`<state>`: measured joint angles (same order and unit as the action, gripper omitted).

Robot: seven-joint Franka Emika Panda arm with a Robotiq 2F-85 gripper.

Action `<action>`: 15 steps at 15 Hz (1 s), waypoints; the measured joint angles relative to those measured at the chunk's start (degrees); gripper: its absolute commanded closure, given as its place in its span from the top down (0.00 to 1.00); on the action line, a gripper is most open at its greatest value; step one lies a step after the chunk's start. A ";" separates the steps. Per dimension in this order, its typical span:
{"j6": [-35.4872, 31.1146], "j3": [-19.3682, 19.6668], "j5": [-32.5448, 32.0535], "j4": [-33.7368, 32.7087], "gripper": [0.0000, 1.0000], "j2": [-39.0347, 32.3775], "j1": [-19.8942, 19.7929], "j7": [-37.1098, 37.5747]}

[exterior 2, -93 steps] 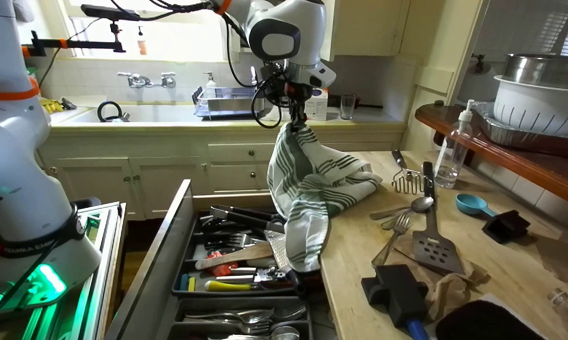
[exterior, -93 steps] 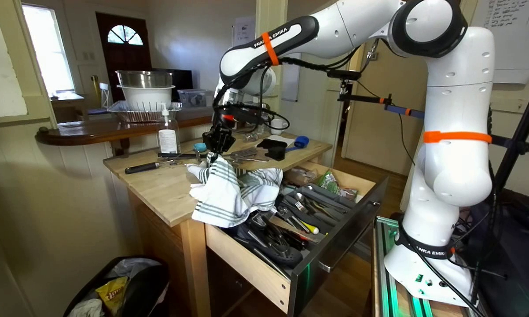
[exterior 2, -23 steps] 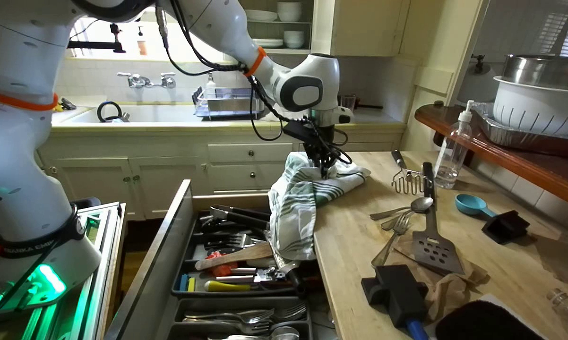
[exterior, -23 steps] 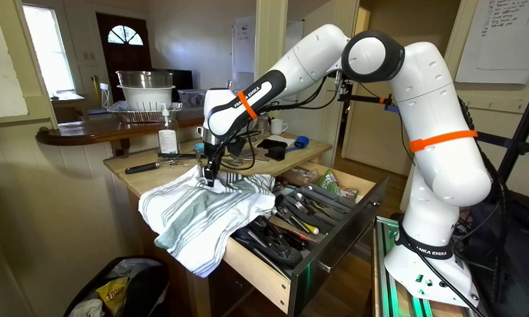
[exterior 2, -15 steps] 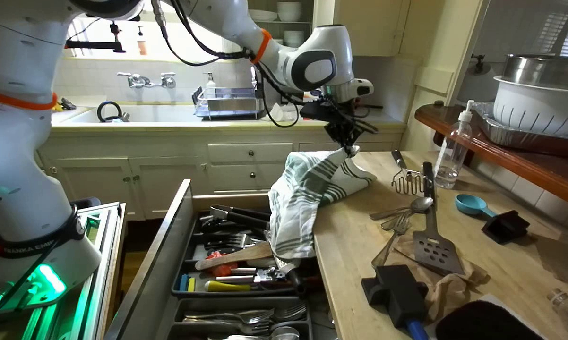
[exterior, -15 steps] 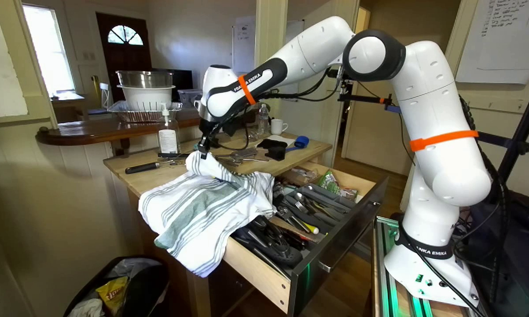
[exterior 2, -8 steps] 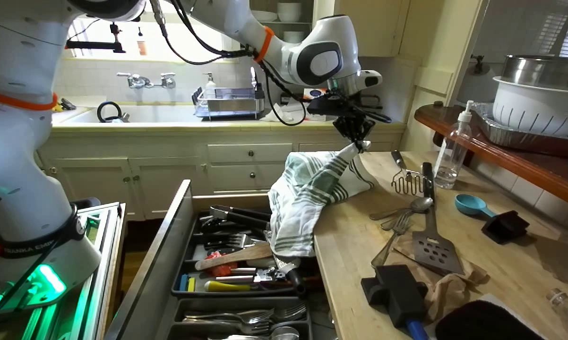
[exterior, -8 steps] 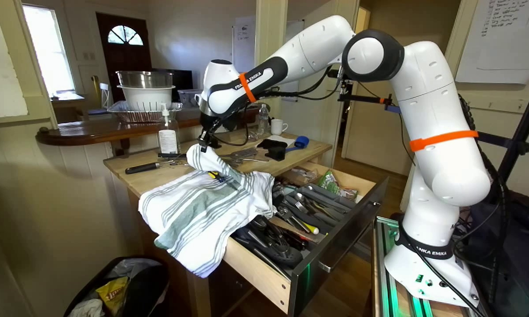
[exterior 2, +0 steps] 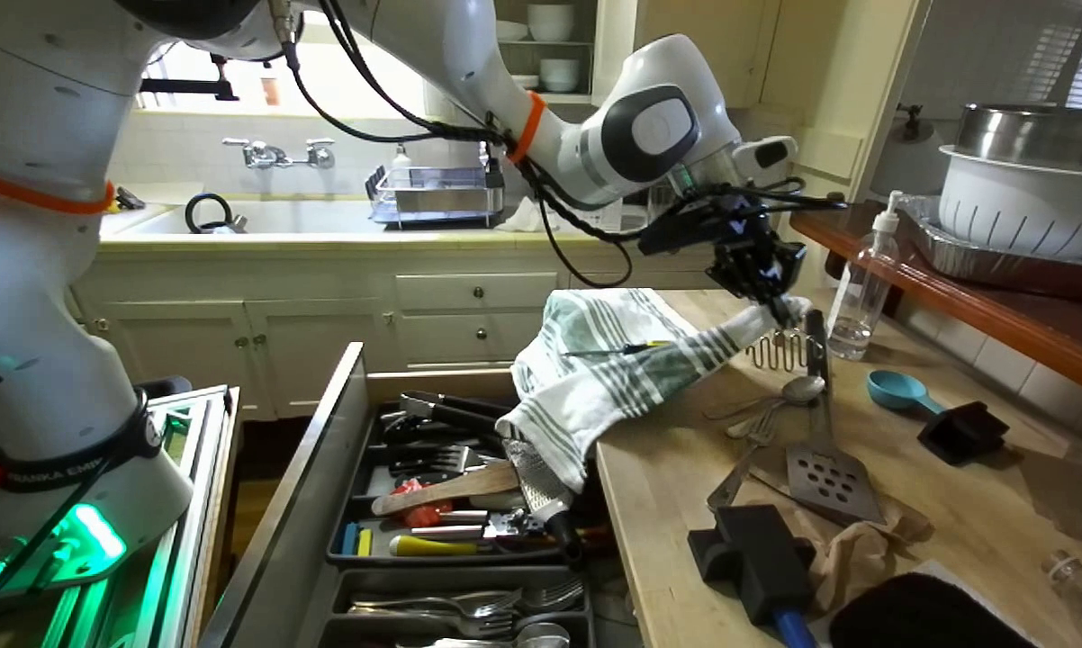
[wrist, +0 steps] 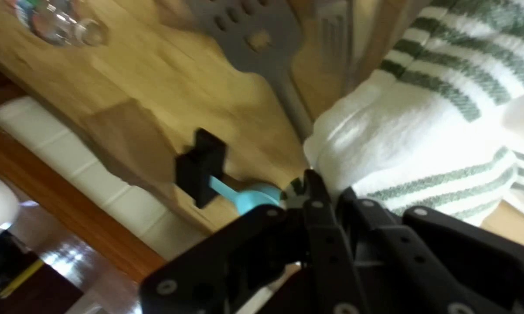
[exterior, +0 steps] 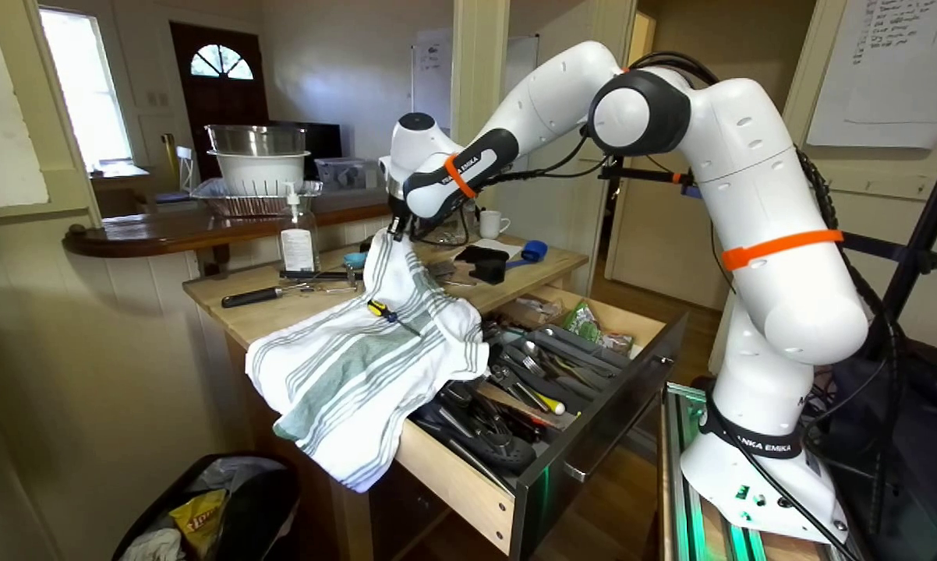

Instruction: Unfold the green and white towel and lay it out on the countertop.

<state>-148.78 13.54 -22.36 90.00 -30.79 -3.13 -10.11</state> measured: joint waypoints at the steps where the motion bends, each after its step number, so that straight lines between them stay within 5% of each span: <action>1: -0.34 2.31 -2.25 -0.35 0.02 -0.68 -0.07 1.98; 3: -0.37 6.43 -6.48 -1.22 0.02 -2.26 0.04 6.68; 4: -0.35 8.32 -8.48 -1.67 0.32 -3.22 0.24 9.31; 8: 2.40 13.23 -14.04 -4.41 0.56 -7.51 1.19 19.46; 13: 8.59 6.88 -10.39 -6.81 0.93 -8.02 0.79 19.82; 15: 12.42 3.16 -6.66 -7.79 1.00 -6.73 0.99 18.09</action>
<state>-136.36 16.70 -29.02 82.22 -37.52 -2.13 7.98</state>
